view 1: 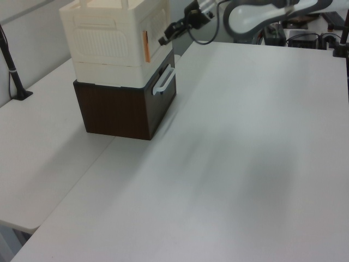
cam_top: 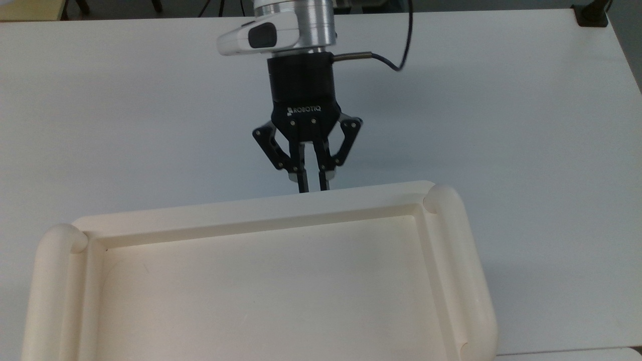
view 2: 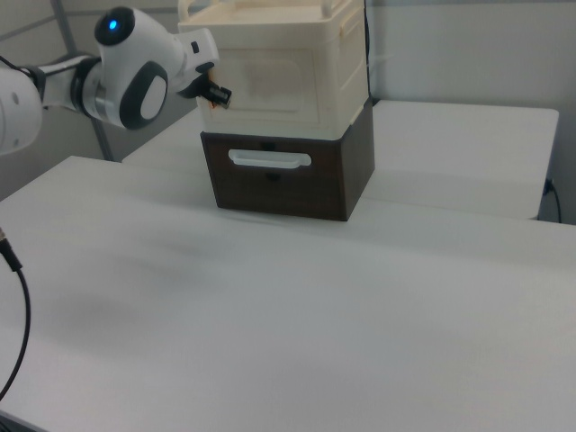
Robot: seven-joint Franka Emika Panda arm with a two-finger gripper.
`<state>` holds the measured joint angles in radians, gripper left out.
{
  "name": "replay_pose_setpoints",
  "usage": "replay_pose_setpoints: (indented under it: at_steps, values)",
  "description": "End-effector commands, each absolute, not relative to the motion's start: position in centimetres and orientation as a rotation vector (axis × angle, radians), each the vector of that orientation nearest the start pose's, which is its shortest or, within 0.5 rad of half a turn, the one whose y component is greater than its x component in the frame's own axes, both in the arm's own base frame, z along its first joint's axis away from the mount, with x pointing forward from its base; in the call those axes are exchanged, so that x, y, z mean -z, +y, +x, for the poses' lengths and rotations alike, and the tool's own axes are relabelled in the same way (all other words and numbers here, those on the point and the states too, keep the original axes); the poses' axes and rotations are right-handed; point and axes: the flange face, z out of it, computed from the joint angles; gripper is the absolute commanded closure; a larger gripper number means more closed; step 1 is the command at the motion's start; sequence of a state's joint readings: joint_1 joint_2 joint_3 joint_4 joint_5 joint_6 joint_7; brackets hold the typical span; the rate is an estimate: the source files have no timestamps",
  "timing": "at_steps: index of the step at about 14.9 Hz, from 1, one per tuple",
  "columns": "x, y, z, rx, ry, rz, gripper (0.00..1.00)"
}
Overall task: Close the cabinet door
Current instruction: 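Lift the gripper away from the closed door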
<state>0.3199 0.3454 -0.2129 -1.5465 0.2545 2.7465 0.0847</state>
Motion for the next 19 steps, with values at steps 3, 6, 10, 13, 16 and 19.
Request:
replay_pose_setpoints:
  at_steps: [3,6,10,13,16,19]
  values:
    - [-58.0,4.4,63.5,0.568,0.003,-2.883,0.67]
    - [-58.2,3.1,60.9,0.302,-0.037,-2.98,0.68]
    - [-60.1,0.7,57.2,0.036,-0.045,-3.082,0.35]
    - [-62.1,0.0,55.1,-0.055,-0.053,-3.134,0.0]
    - [-62.1,-0.8,54.3,-0.131,-0.009,-3.155,0.0]
    - [-62.6,-1.9,54.2,-0.122,0.073,-3.166,0.0]
